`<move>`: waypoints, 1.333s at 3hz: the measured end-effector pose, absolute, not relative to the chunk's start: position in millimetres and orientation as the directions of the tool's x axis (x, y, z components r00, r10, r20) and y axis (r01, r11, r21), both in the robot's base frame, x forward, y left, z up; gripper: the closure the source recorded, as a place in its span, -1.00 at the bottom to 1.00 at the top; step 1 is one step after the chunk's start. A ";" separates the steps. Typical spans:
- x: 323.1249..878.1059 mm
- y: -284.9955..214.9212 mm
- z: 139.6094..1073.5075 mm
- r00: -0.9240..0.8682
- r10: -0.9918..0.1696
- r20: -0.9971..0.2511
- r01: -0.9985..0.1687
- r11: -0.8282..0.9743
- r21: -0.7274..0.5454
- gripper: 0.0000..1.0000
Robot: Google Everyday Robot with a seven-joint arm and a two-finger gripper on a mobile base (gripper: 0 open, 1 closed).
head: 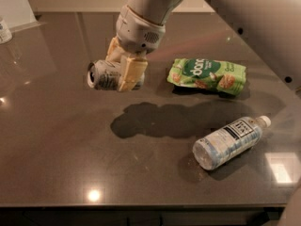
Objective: Place 7up can upright
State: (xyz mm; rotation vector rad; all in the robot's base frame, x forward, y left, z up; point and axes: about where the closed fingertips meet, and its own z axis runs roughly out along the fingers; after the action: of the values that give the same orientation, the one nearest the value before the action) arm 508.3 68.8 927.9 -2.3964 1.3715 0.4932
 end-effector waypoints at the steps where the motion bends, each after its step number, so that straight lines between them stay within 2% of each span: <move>1: 493.9 64.8 944.9 0.339 -0.712 -0.615 -0.928 -0.360 -0.096 1.00; 3: 478.6 58.5 954.0 0.158 -0.530 -0.833 -0.972 -0.231 -0.038 1.00; 4: 475.6 59.9 950.8 0.110 -0.443 -0.890 -0.979 -0.205 -0.019 1.00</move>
Offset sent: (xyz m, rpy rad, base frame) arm -0.0322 -0.0243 0.0352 0.4954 0.2912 -0.2936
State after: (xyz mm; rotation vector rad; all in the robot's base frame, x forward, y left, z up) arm 475.6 59.9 950.8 -1.7355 1.3933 1.0425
